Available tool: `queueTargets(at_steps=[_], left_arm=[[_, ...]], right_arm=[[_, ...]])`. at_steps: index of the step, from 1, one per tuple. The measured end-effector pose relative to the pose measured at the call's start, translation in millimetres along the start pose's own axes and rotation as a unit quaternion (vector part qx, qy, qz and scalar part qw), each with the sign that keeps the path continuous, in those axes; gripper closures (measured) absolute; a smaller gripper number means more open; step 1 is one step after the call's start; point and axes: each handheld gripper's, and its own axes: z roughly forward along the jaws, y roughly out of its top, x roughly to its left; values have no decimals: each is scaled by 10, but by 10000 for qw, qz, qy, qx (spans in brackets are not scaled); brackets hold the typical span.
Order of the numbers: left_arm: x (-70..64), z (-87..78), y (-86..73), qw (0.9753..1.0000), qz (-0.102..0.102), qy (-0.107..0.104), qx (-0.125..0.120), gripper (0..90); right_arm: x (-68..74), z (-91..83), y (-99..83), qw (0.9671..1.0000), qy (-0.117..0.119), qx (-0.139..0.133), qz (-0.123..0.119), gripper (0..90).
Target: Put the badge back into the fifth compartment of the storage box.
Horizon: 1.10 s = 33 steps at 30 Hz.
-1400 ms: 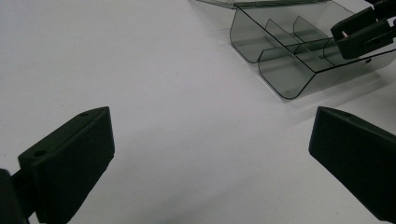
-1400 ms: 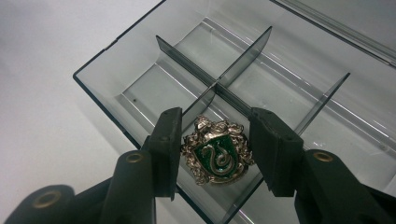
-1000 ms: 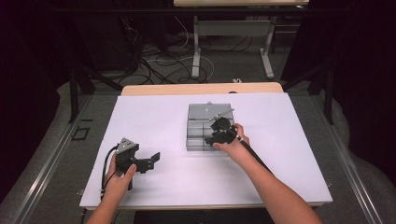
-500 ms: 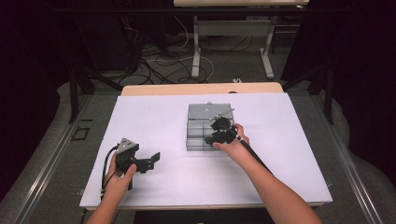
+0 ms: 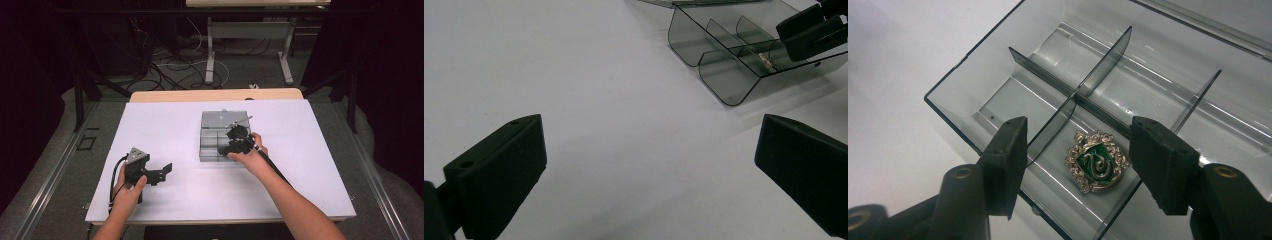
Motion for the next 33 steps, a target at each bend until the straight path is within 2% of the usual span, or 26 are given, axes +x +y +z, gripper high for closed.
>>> queueTargets(at_steps=[1,3,4,6,7,8,11,13,14,17,26,33], left_arm=[[0,1,0,10000,1,-1,10,3],[-3,4,3,10000,-7,-6,2,3],[-4,4,6,10000,3,-13,-2,3],[-7,7,9,10000,17,-11,-6,3],[-8,9,10,10000,18,-9,0,3],[-9,10,10,10000,16,-12,2,3],[-12,11,11,10000,31,-18,0,3],[-17,7,11,10000,36,-13,4,3],[-17,7,11,10000,39,-16,-7,3],[-13,2,11,10000,57,3,3,3],[-21,-4,6,10000,28,-20,2,3],[-19,1,5,10000,26,-6,-22,3]], right_arm=[[-7,-11,0,10000,-16,10,-41,381],[0,-17,2,10000,17,-54,30,351],[4,-7,-3,9998,44,-183,68,340],[0,-31,0,9999,27,-158,26,319],[-5,-82,19,9999,-40,144,-65,303],[10,-50,7,9999,44,-136,41,278],[7,-70,4,9997,73,-218,20,256],[12,-89,1,9995,-132,-296,4,236],[8,-97,0,9995,-146,-289,-16,228],[7,-127,-1,9993,-49,-369,46,208],[17,-276,-8,9978,-133,-653,-36,162],[25,-380,-26,9970,-213,-746,-75,154]])
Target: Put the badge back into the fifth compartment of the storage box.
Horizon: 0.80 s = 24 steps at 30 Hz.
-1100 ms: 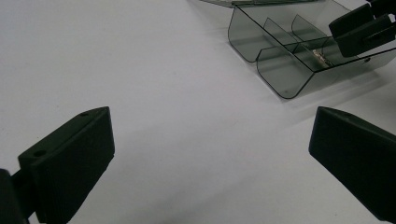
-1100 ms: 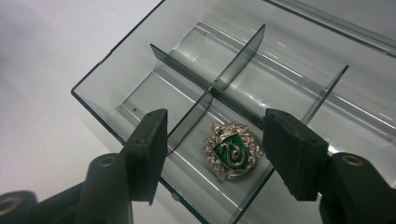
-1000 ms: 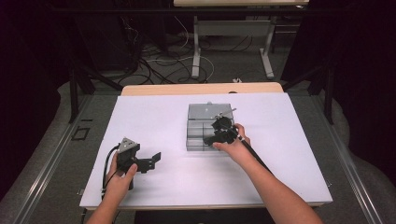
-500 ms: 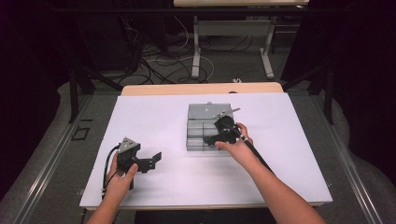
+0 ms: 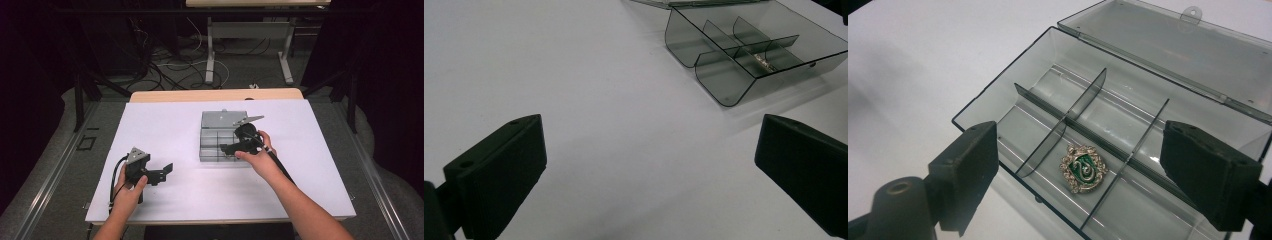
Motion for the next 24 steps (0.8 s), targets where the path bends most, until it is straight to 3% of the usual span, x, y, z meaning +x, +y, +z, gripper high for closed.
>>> queueTargets(at_steps=[4,10,17,24], left_arm=[[-1,0,-2,10000,3,-6,2,3],[1,-10,-1,10000,-9,-12,3,3],[11,-16,-4,10000,-2,2,23,3],[13,-23,-3,10000,-26,8,6,3]], right_arm=[[1,-73,-16,9999,13,-148,-14,152],[-3,-206,-43,9999,2,-81,-81,148],[-18,-342,-101,9997,79,-216,-81,144],[-38,-450,-160,9997,63,-244,-66,69]])
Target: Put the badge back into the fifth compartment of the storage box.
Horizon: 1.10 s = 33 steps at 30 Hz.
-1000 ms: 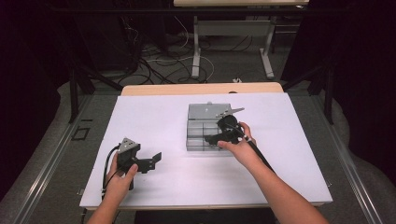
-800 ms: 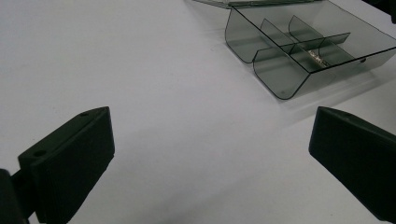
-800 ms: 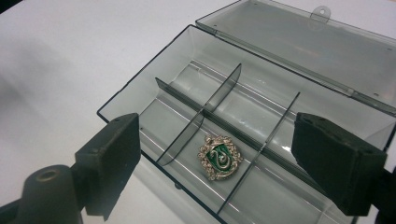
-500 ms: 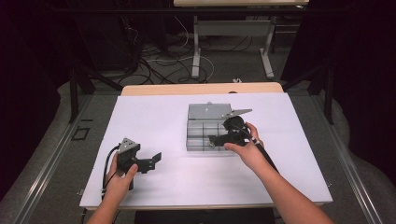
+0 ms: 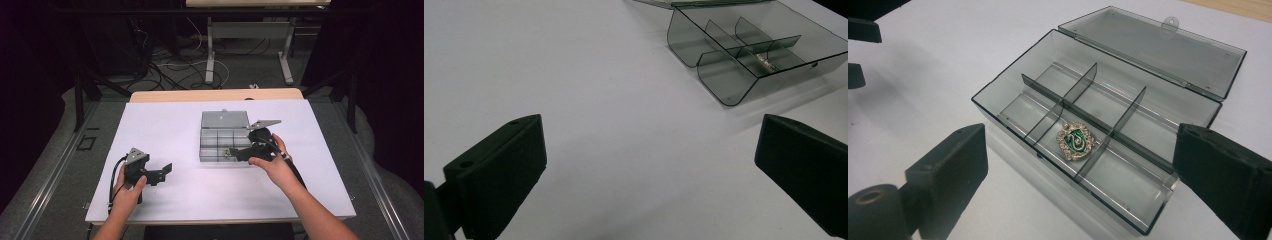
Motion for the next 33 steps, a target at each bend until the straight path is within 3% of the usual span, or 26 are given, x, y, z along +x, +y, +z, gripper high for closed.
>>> queueTargets(at_steps=[4,9,24,33], left_arm=[[5,-2,-2,10000,-14,10,-1,3],[8,-3,-2,10000,-23,41,-60,3],[26,-24,6,9999,-65,51,-59,3],[25,-23,5,10000,-71,51,-45,3]], right_arm=[[-21,-64,-40,9999,-75,-87,-75,56],[-61,-158,-108,9999,-96,-93,22,42],[-383,-518,-356,9979,-472,-316,306,34],[-586,-627,-550,9961,-639,-360,484,47]])
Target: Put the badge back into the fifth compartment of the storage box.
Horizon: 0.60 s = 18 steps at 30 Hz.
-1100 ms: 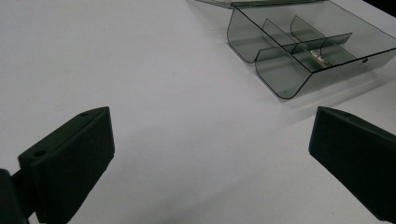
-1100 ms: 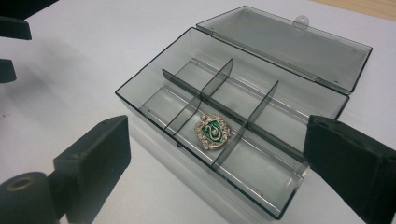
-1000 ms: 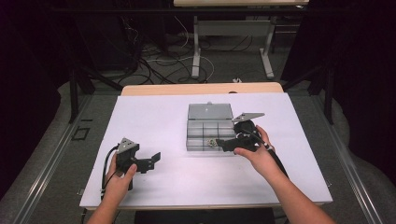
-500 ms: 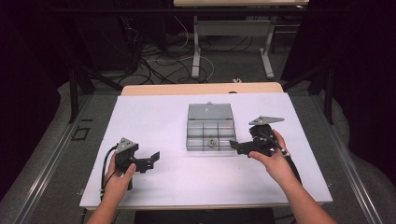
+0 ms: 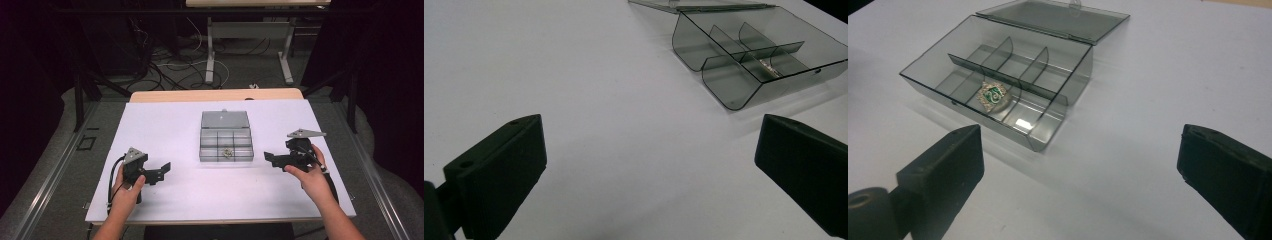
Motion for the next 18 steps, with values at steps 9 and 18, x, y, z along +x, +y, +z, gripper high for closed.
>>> queueTargets(at_steps=[9,18], left_arm=[[7,-5,-2,10000,-19,4,5,3],[8,2,-4,10000,-21,-1,8,3]], right_arm=[[-196,-4,-177,9994,-166,-54,286,52],[-340,35,-343,9982,-265,-97,524,57]])
